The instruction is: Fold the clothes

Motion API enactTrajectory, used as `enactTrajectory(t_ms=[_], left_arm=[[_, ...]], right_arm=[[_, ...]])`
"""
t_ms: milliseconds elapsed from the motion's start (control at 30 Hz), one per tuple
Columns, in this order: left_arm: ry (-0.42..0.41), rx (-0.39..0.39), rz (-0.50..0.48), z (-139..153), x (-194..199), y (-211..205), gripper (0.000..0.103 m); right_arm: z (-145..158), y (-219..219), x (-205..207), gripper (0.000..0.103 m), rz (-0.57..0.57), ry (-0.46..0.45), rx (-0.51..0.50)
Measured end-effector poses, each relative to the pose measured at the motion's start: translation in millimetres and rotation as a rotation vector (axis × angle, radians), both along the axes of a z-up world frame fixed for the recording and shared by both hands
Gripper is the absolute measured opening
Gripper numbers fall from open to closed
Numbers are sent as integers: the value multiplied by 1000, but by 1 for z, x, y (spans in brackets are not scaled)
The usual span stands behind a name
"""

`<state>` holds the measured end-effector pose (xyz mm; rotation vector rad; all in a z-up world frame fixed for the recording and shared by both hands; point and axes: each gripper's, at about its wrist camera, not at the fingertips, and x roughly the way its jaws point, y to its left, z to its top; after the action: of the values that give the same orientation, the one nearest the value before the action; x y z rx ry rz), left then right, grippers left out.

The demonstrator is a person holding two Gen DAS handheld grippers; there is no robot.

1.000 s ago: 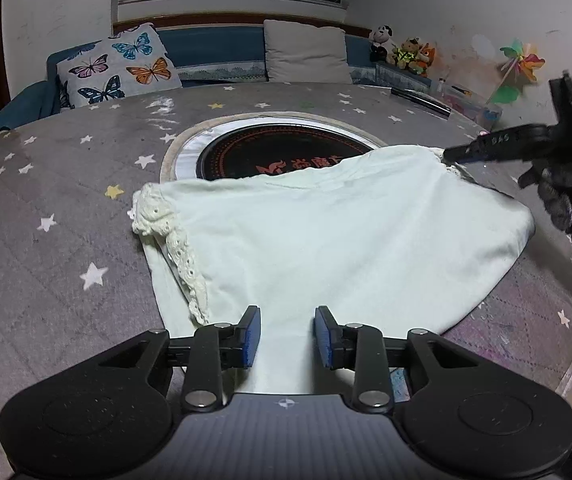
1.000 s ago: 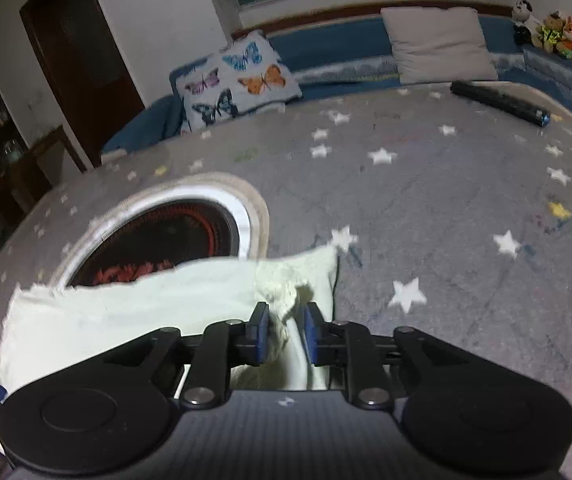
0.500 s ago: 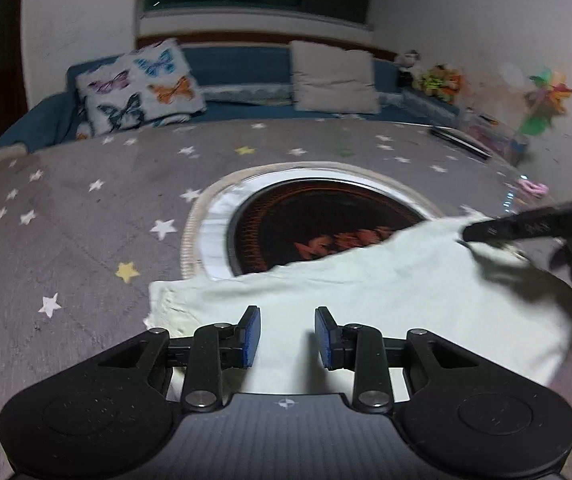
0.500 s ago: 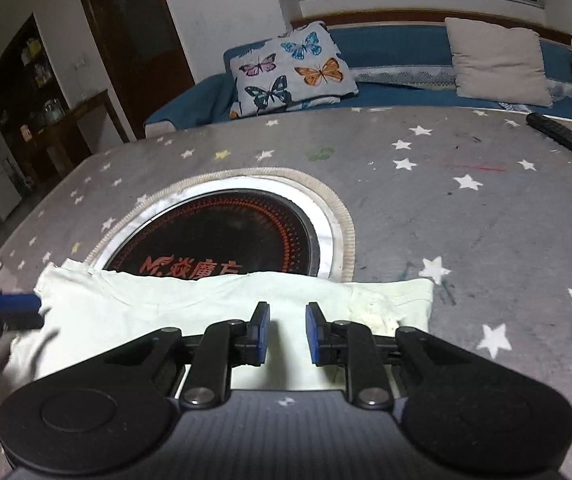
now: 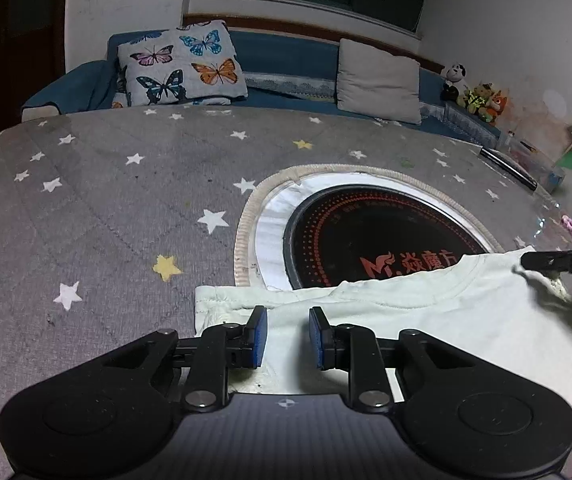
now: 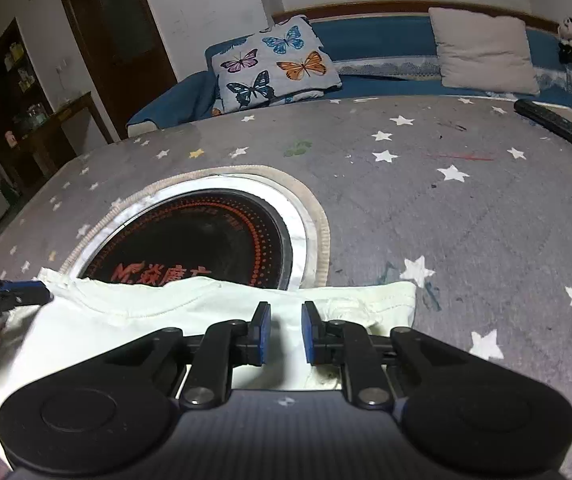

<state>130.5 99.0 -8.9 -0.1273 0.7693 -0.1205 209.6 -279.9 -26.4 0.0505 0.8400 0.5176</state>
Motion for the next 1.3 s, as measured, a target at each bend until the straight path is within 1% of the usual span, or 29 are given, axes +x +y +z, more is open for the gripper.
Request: enactTrajectory(t_ms=[67,100,167,333,500,600,667,700,767,800,833,867,933,1000,1067,1133,1200,1233,1300], left_arm=[[-13,4,-1,4,-5,-2,29],[-20,5,-2,6,-8,-3,30],[-36,11,-11,11,-17,-7,31],[-58,4,-66,16,-46,-25,33],[-62,47,-127,12,-75,-45,34],[-50,72,-137,4,-84,-49,34],[-30,74,-119,-2,-85,-45,34],[-25,69,-111,-3,-86,-43,34],[-28,60,-102,-2,-89,-40,34],[-33,59,-99,0,-91,-40,34],[-40,57,-97,2,-93,-40,37],[-48,52,-94,4,-96,-40,40],[-55,40,-90,5,-100,-40,40],[-51,37,-87,3,-102,-41,40],[-37,33,-79,0,-103,-39,40],[-32,26,-69,-2,-107,-36,40],[-40,19,-55,1,-111,-32,40],[-44,15,-44,2,-113,-30,40],[-45,6,-22,2,-115,-26,40]], right_arm=[[8,-7,-3,17,-5,-10,9],[13,-10,-6,19,-4,-22,7],[23,-18,-13,19,-3,-37,3],[40,-32,-45,19,31,-50,-2],[37,-31,-88,19,111,-46,-14],[24,-35,-106,19,111,-54,-66],[12,-41,-108,19,75,-42,-100],[7,-46,-107,23,53,-26,-97],[5,-56,-105,25,20,1,-59],[9,-58,-106,25,10,-4,-44],[13,-60,-108,25,0,-10,-28],[17,-60,-110,25,-1,-28,-21],[26,-58,-117,25,11,-72,-17],[28,-52,-120,25,41,-93,-10],[23,-45,-120,25,63,-87,-15],[11,-43,-116,25,56,-58,-40],[4,-45,-112,25,31,-30,-44],[3,-47,-110,25,24,-20,-36],[10,-47,-111,25,24,-29,-31]])
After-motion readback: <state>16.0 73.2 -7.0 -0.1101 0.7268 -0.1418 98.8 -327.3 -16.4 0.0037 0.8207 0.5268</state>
